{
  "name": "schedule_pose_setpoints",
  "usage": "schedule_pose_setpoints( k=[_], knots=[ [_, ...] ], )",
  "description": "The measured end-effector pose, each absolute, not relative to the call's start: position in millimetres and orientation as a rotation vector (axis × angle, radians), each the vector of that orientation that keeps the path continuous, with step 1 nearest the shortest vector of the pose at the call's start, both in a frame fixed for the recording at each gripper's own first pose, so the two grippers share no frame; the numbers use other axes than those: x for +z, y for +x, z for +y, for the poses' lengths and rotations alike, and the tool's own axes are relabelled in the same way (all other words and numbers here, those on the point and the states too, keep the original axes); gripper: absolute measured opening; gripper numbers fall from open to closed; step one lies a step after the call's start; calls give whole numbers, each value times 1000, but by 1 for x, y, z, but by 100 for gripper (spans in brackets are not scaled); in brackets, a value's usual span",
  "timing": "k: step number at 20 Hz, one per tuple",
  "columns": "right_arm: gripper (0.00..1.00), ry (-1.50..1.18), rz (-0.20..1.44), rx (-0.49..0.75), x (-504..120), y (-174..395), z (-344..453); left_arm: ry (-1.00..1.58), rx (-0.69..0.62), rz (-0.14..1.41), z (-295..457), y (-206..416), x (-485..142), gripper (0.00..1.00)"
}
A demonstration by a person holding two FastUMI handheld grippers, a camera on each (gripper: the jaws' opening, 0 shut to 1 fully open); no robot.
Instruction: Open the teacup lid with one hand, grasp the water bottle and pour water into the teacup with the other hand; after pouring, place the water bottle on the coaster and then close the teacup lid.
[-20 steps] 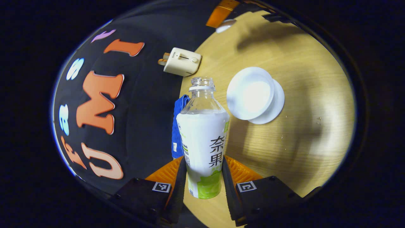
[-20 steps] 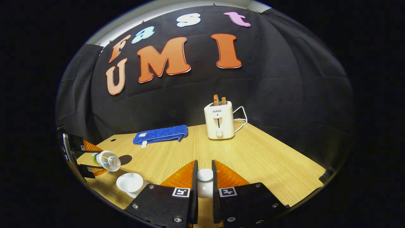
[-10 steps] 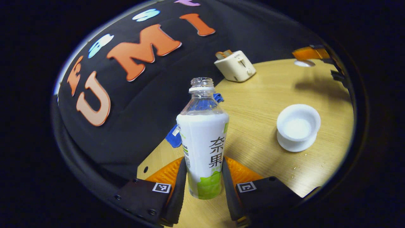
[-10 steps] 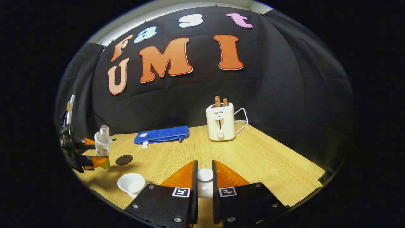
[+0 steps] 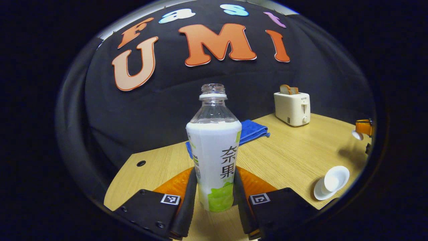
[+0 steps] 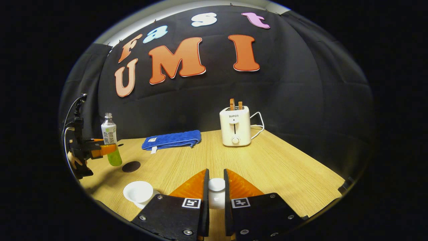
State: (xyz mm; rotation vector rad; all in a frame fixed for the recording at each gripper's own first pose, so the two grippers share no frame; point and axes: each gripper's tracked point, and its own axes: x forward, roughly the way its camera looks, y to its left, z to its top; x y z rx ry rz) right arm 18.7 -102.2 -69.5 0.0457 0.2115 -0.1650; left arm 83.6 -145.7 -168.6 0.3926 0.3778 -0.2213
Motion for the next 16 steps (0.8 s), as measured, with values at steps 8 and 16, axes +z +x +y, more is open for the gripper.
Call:
schedule_pose_setpoints(
  k=[8,16],
  knots=[
    [19,76,230,-153,-77,21,-103,215,-260,391,-157,88,-186,61],
    [19,70,245,-158,-83,23,-103,165,-254,397,-153,86,-198,61]
  ],
)
